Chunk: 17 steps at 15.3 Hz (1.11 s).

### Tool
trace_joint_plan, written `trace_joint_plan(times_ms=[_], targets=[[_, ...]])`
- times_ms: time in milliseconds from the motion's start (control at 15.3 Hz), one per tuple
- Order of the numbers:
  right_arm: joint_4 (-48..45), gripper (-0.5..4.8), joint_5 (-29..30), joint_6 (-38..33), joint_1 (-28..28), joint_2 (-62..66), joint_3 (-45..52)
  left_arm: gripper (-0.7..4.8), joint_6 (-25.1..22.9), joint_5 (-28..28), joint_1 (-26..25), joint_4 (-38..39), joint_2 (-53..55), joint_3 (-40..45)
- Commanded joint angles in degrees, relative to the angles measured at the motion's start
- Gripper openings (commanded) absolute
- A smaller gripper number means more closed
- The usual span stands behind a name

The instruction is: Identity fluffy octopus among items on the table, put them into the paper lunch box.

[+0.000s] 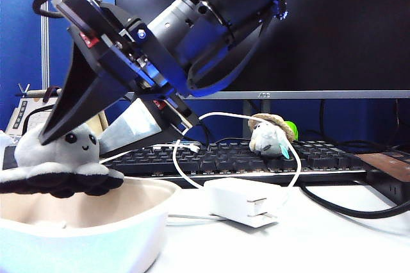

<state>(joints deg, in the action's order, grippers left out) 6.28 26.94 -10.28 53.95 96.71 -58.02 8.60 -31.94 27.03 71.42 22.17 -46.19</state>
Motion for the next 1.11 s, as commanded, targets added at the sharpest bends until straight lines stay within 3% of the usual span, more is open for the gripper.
trace_joint_plan(times_ms=[66, 262, 590, 721, 786, 917, 1114], targets=[[-1.01, 2.47, 0.00, -0.09, 0.07, -0.24, -0.17, -0.04, -0.24, -0.20, -0.07, -0.33, -0.02, -0.02], [-1.01, 2.74, 0.00, -0.09, 0.04, -0.24, -0.17, -0.04, -0.26, -0.20, -0.07, -0.35, -0.02, -0.02], [-1.05, 2.59, 0.04, -0.09, -0.09, -0.50, -0.24, -0.04, -0.26, -0.20, -0.07, -0.44, -0.02, -0.02], [-0.81, 2.00, 0.15, -0.09, -0.66, -1.79, -0.57, -0.04, -0.28, -0.17, -0.07, -1.27, -0.02, -0.02], [-0.20, 1.12, 0.15, -0.09, -1.36, -3.63, -1.44, -0.04, -1.38, -0.17, -0.07, -3.08, 0.00, -0.02], [0.11, 0.15, 0.15, -0.07, -2.27, -6.84, -2.01, -0.04, -1.40, -0.11, -0.07, -6.88, 0.00, -0.04], [1.75, -0.06, 0.04, -0.09, -4.13, -18.21, -2.25, -0.04, -2.80, -0.17, -0.07, -21.24, -0.02, -0.04]])
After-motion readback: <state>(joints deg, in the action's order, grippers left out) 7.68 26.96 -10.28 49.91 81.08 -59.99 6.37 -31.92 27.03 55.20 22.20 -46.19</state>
